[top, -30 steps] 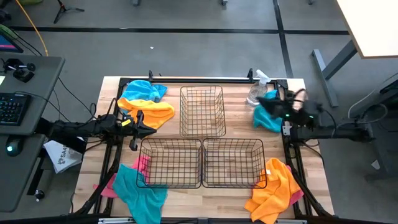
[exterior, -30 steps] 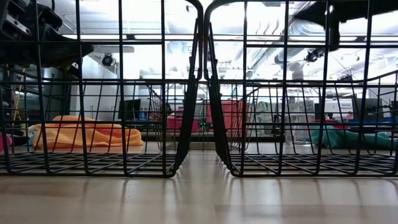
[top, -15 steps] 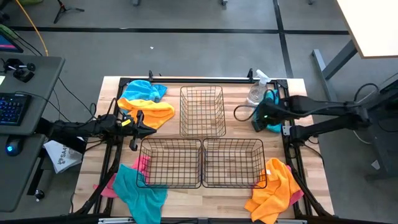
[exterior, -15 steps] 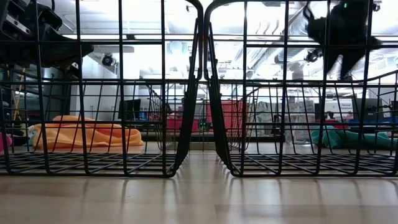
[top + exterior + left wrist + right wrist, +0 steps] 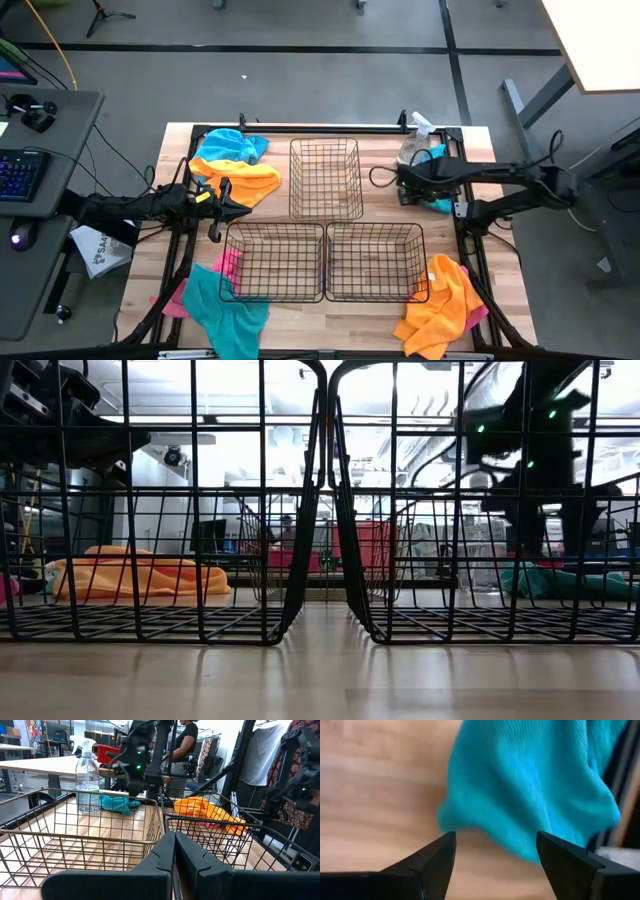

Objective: Sort microfiber towel by color & place in baskets
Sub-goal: Put the blue towel into the top center basket

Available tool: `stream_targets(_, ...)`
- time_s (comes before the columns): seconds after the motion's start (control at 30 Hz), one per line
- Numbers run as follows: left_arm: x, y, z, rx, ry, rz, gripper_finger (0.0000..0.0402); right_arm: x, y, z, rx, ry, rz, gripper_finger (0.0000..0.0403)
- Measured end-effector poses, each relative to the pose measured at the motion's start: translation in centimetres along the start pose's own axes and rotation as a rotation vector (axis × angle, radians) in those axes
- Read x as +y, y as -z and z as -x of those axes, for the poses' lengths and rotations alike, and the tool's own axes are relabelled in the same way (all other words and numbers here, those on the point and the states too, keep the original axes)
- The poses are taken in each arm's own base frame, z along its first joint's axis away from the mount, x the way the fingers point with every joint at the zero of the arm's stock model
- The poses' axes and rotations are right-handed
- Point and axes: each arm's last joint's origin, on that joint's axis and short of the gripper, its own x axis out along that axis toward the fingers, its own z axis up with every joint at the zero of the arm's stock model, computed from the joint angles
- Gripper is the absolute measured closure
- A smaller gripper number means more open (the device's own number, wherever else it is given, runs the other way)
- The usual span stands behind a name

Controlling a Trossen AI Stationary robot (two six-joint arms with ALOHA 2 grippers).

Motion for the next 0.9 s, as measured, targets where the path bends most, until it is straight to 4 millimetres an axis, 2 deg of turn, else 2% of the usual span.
stream_targets(0.23,0.0,0.0,0.0,0.000,0.000,0.000,0.0401,0.4,-2.8,-2.4,-0.001,0.016,0.036,0.0130)
stream_targets(0.47,0.0,0.0,0.0,0.000,0.000,0.000,0.0401,0.7,-3.4,-4.2,0.079,0.050,0.143,0.0132)
stream_targets(0.53,0.0,0.0,0.0,0.000,0.000,0.000,0.0401,1.0,-3.4,-4.5,0.102,0.039,0.188,0.0145)
stream_targets(0.63,0.0,0.0,0.0,0.000,0.000,0.000,0.0401,1.3,-2.9,-4.5,0.121,0.043,0.259,0.0210)
stream_targets(0.77,0.0,0.0,0.0,0.000,0.000,0.000,0.0401,1.4,-1.6,-3.3,0.112,0.046,0.328,0.0368)
stream_targets(0.8,0.0,0.0,0.0,0.000,0.000,0.000,0.0401,1.5,-1.4,-2.7,0.098,0.034,0.341,0.0382)
stream_targets(0.9,0.0,0.0,0.0,0.000,0.000,0.000,0.0401,1.4,-0.6,0.6,0.070,-0.003,0.339,0.0382)
